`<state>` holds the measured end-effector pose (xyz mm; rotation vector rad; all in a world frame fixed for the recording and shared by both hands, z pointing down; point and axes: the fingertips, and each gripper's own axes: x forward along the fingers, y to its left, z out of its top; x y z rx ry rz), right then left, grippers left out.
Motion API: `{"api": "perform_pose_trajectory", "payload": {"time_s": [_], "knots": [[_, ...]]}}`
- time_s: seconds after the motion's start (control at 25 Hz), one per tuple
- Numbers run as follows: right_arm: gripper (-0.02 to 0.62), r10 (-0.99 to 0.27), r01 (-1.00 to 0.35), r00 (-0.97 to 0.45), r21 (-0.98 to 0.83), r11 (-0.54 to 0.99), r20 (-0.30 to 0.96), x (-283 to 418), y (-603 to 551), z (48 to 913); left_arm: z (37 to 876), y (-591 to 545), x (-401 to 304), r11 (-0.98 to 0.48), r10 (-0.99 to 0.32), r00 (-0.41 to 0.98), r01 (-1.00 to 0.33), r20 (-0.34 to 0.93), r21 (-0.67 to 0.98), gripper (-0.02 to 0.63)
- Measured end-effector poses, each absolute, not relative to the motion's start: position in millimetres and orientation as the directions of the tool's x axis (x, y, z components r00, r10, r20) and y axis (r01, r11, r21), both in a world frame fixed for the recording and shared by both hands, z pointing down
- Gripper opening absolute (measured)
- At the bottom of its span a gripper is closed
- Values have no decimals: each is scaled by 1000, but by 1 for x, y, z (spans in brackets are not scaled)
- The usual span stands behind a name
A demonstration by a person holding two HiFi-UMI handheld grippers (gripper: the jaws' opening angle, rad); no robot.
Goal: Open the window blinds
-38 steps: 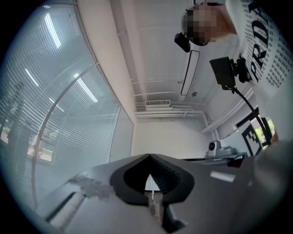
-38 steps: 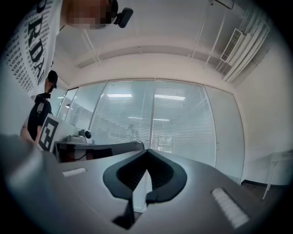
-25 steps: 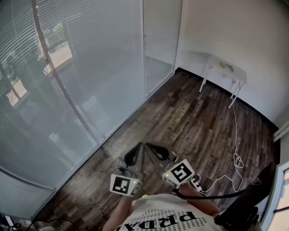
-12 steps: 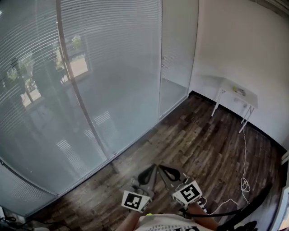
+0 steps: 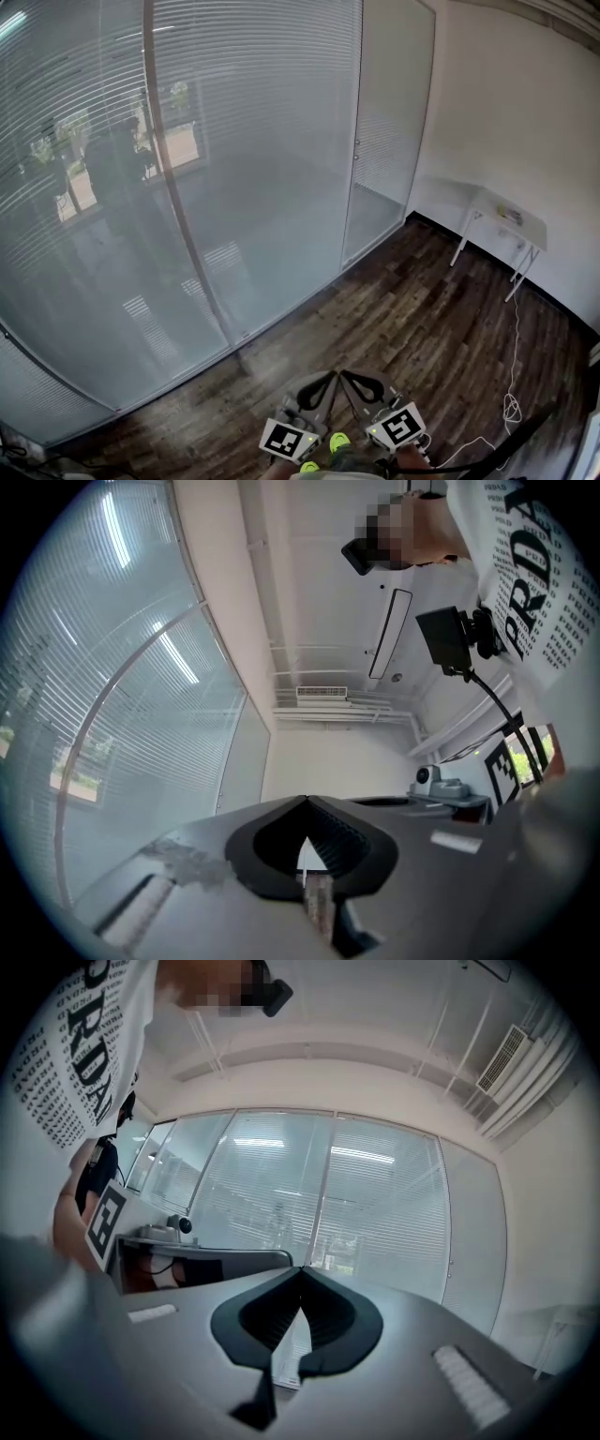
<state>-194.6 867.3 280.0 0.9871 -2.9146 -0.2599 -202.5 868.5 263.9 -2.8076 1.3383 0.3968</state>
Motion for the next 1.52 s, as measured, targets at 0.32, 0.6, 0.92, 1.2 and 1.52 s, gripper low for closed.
{"api": "perform_pose_trajectory", "payload": {"time_s": [0.32,0.6,0.92,1.2,1.52], "knots": [[8,-602,-587,-796,159,794,68,-179,838,307,300,840,-188,-621,-783,611,-778,-119,93,-9],[8,-604,-598,-796,106,795,38,-162,785,317,312,787,-171,-619,-785,614,-782,-82,77,-9],[8,-570,-565,-821,91,820,28,-128,719,318,312,722,-137,-582,-813,578,-811,-70,65,-9],[8,-546,-541,-836,80,837,51,-98,666,348,349,669,-104,-589,-808,586,-805,-58,72,-9],[7,-542,-539,-839,53,840,55,-68,617,339,342,617,-76,-575,-817,576,-813,-27,90,-9]]}}
